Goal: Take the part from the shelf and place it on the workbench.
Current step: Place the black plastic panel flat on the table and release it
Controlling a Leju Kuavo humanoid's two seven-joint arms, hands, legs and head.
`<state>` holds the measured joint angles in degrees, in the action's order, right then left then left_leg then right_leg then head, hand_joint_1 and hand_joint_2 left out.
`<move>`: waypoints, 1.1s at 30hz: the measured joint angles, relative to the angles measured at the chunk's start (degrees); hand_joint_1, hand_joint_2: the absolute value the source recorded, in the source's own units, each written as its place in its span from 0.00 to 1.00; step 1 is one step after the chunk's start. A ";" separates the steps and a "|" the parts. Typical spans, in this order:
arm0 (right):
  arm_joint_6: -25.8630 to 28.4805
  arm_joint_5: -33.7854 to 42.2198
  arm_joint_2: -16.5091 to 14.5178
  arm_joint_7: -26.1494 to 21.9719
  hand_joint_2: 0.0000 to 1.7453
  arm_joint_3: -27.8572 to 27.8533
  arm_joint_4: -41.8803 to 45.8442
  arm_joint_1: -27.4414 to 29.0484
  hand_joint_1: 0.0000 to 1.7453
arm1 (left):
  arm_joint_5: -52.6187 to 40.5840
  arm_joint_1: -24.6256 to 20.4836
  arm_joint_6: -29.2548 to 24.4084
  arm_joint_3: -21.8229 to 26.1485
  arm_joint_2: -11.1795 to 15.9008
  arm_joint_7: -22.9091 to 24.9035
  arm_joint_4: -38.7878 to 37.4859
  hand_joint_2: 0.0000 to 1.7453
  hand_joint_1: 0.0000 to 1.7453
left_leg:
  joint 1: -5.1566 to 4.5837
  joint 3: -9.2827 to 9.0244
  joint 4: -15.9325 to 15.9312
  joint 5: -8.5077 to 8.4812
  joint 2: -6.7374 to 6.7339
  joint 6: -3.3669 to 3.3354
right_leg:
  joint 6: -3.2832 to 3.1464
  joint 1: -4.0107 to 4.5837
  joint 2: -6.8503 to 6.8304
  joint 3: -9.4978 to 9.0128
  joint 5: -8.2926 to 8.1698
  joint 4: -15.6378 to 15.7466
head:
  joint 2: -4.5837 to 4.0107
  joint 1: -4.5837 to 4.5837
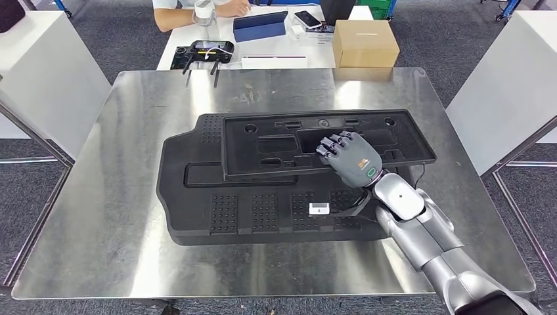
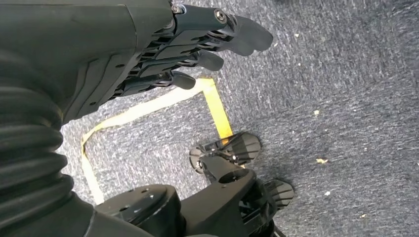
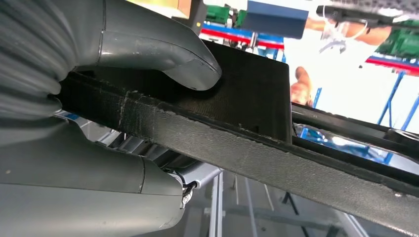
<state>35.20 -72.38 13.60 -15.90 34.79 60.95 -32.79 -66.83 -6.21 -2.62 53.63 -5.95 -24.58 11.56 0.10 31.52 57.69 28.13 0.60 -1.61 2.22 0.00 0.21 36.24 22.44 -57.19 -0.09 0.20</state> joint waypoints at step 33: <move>0.63 0.20 -3.97 -0.69 0.00 3.12 -7.27 -0.90 0.00 | -0.69 -0.07 -1.65 -1.13 -0.09 -0.21 0.00 1.00 0.00 | -0.48 -0.06 0.02 0.01 0.01 -0.01 | 0.00 -0.44 -0.01 -0.06 -0.02 0.02 | 0.00 0.01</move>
<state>35.83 -72.19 9.63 -16.59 37.90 53.68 -33.69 -67.52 -6.28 -4.27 52.50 -6.03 -24.80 11.56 -0.39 31.46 57.71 28.14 0.61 -1.61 2.22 -0.43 0.21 36.18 22.42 -57.17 -0.09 0.21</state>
